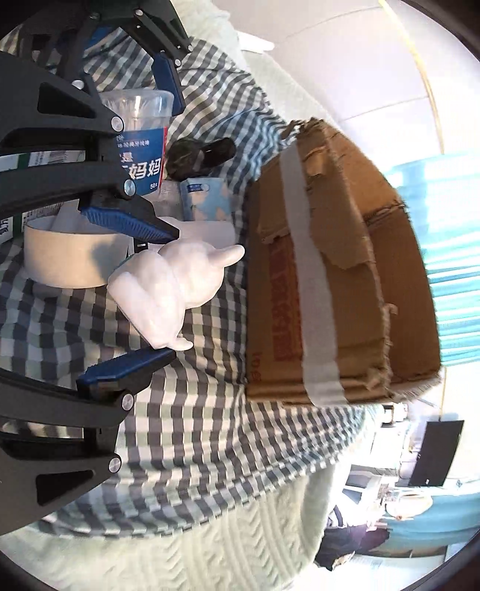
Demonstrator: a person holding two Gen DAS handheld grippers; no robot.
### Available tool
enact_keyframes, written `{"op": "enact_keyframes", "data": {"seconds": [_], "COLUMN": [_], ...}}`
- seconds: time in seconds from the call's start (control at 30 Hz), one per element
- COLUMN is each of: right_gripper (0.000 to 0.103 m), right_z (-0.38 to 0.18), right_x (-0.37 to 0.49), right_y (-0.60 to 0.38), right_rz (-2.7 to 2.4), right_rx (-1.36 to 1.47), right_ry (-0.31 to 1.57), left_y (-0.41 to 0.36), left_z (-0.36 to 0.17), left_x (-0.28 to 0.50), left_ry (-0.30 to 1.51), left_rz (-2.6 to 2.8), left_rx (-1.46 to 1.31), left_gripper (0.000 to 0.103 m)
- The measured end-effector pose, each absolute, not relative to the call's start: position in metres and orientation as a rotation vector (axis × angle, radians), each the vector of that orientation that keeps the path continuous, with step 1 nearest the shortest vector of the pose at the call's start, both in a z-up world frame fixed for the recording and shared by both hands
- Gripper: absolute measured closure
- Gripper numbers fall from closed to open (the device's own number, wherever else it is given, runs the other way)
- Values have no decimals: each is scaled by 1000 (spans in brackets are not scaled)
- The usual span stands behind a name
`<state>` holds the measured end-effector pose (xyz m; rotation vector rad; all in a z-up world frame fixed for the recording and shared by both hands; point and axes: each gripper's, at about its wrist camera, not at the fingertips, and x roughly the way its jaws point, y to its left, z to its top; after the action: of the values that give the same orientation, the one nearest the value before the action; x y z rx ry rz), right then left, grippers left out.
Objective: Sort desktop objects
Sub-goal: 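Lift the bottle and bunny with both grippers and carry them over the box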
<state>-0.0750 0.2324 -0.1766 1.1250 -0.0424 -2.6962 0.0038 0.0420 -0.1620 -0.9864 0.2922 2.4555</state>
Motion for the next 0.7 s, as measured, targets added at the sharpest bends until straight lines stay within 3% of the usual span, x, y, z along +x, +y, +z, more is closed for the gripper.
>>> {"op": "enact_keyframes", "data": {"seconds": [0.37, 0.7], "right_gripper": [46, 46], "right_z": [-145, -89], "right_x": [-43, -17], "right_y": [237, 242], "right_rz": [-2791, -2924], "right_rx": [959, 593], "right_ry": [-116, -211], "left_y": [39, 34], "left_z": [-124, -80], "left_x": [4, -1], "left_ry": [231, 195], "left_rz": [2544, 2656], "left_rx": [-854, -717], "left_gripper": [37, 37]}}
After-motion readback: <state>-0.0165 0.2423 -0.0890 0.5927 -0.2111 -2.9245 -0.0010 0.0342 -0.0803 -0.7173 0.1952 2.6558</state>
